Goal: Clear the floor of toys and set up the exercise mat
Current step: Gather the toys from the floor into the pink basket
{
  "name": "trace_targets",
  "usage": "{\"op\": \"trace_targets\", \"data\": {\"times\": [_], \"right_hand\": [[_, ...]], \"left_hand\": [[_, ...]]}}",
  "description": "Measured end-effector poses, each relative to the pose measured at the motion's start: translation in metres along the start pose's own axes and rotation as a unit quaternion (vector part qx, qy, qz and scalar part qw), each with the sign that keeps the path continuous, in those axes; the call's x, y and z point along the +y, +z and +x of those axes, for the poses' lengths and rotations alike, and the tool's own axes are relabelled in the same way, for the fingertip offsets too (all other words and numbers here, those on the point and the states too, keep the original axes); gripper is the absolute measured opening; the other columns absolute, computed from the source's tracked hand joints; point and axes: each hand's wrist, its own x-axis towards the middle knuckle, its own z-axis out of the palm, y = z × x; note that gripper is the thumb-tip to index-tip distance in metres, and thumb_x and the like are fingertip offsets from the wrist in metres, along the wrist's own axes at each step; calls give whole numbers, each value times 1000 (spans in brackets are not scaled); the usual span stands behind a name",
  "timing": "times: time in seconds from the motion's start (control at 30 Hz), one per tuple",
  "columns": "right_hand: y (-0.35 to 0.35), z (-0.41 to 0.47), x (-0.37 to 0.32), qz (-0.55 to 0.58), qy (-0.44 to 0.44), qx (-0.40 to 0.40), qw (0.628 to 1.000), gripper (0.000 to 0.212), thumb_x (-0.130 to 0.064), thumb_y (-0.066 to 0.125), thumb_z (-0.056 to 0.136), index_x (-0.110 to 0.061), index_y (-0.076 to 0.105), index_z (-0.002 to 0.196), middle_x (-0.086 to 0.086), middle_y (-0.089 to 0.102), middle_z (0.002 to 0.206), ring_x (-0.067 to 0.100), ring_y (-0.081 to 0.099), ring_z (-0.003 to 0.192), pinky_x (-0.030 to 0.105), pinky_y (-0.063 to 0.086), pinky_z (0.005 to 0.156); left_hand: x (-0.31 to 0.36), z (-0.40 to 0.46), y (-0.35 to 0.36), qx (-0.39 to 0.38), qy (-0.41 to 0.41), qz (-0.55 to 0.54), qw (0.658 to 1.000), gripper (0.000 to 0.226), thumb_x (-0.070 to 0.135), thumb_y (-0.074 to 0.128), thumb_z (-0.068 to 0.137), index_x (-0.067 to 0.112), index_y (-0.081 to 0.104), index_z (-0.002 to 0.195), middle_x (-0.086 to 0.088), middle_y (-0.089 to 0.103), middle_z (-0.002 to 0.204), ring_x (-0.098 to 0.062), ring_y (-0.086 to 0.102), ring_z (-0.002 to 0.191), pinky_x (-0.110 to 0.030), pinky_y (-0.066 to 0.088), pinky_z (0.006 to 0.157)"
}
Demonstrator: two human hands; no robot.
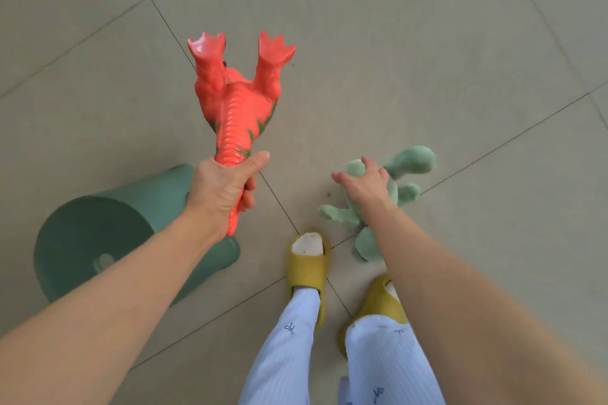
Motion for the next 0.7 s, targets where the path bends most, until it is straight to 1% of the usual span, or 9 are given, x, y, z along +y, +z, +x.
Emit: {"op": "trace_targets", "data": {"times": [0.07, 0.1, 0.13, 0.2, 0.23, 0.3, 0.53, 0.6, 0.7], "right_hand": [[10, 12, 8, -40, -9, -4, 999, 80, -36, 66, 80, -28, 22, 146, 7, -4, 155, 31, 33, 133, 38, 31, 108], [13, 16, 13, -55, -17, -5, 998, 80, -34, 67, 79, -28, 23, 145, 7, -4, 154, 31, 32, 133, 41, 31, 108], [13, 20, 17, -65, -31, -4, 997, 77, -30, 68, 79, -25, 26, 144, 9, 3, 153, 32, 37, 129, 40, 34, 105], [10, 25, 24, -90, -66, 9, 994, 62, -20, 67, 79, -17, 37, 134, 12, 30, 141, 29, 50, 106, 31, 39, 90], [4, 27, 28, -102, -77, 21, 992, 54, -17, 66, 79, -15, 42, 126, 12, 43, 131, 26, 51, 95, 29, 39, 82], [-6, 26, 31, -112, -82, 38, 990, 40, -14, 63, 79, -14, 45, 114, 12, 56, 113, 24, 49, 87, 28, 39, 76], [-65, -12, 35, -97, -87, 45, 990, 32, -13, 61, 77, -14, 47, 106, 10, 55, 107, 24, 48, 88, 35, 44, 82], [-93, -32, 36, -61, -66, 49, 995, 30, -14, 62, 77, -17, 46, 102, 11, 55, 104, 27, 53, 89, 37, 47, 79], [-132, -64, 35, 11, -46, 62, 997, 30, -14, 63, 74, -21, 45, 97, 7, 56, 92, 25, 56, 79, 35, 49, 68]], "left_hand": [[-6, 7, -2, 0, 5, 16, 1000, 30, 19, 71, 77, 16, 48, 59, 7, 48, 33, -4, 38, 23, -9, 28, 32], [-8, 9, -3, 2, 7, 27, 1000, 29, 18, 71, 78, 15, 48, 60, 6, 48, 33, -4, 38, 23, -9, 28, 31], [-11, 11, -4, 3, 8, 37, 999, 28, 16, 70, 78, 14, 49, 60, 6, 48, 33, -5, 38, 23, -10, 28, 31], [-16, 12, -3, 7, 7, 50, 999, 26, 11, 67, 79, 14, 49, 61, 6, 48, 33, -5, 38, 23, -10, 27, 31], [-17, 11, 0, 11, 4, 58, 998, 26, 10, 66, 79, 15, 49, 61, 6, 48, 33, -5, 38, 23, -10, 27, 31], [-18, 7, 3, 19, 3, 75, 997, 25, 8, 65, 78, 15, 50, 60, 6, 48, 33, -5, 39, 24, -10, 28, 31], [-2, -30, 30, 1, 2, 51, 999, 24, 2, 60, 79, 11, 49, 60, 7, 47, 32, -4, 38, 23, -8, 27, 31], [9, -47, 39, -9, 8, 49, 999, 23, 3, 61, 78, 10, 50, 60, 6, 47, 32, -5, 39, 23, -9, 29, 31], [28, -70, 49, -20, 26, 55, 998, 24, 3, 61, 77, 10, 50, 57, 6, 46, 31, -6, 42, 24, -10, 31, 32]]}}
